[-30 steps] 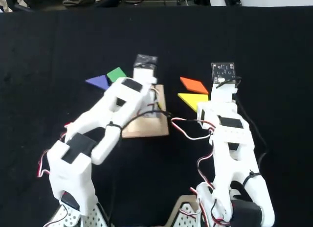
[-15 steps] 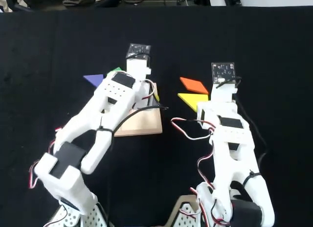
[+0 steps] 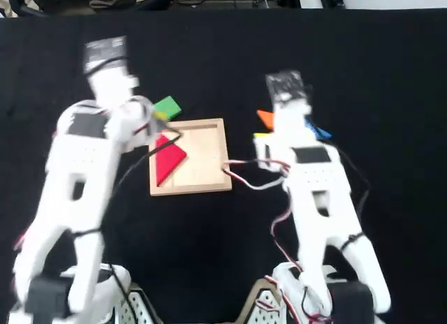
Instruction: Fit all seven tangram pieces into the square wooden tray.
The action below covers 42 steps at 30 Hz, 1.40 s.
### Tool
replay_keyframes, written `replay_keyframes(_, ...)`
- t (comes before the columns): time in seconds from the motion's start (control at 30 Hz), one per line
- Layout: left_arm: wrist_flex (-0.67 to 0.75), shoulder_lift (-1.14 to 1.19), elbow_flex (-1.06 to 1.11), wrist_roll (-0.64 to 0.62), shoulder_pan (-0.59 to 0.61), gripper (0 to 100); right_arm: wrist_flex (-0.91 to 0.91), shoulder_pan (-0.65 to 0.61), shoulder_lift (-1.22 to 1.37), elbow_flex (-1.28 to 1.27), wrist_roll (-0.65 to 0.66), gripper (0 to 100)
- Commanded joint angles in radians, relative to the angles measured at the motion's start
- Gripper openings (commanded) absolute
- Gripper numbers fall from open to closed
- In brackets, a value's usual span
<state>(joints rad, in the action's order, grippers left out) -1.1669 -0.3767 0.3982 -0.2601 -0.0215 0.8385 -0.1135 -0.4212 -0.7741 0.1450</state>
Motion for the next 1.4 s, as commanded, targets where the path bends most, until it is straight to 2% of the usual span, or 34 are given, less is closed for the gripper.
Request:
replay_keyframes(0.0, 0.186, -0.183, 0.282, -0.011, 0.157, 26, 0.081, -0.115, 0.087, 0.168, -0.069, 14.7)
replay_keyframes(0.17, 0.43, -0.18, 0.524, -0.063, 0.226, 26, 0.029, -0.213, 0.331, 0.265, -0.172, 14.5)
replay_keyframes(0.4, 0.554, -0.109, 0.582, -0.066, 0.223, 26, 0.021, -0.233, 0.581, 0.404, -0.219, 14.7)
replay_keyframes(0.77, 0.566, -0.08, 0.575, -0.066, 0.223, 26, 0.017, -0.239, 0.63, 0.449, -0.219, 14.9)
replay_keyframes(0.97, 0.566, -0.072, 0.57, -0.066, 0.222, 26, 0.018, -0.296, 0.633, 0.446, -0.229, 14.5)
replay_keyframes(1.37, 0.566, -0.072, 0.578, -0.066, 0.222, 26, 0.055, -0.244, 0.665, 0.44, -0.239, 12.3)
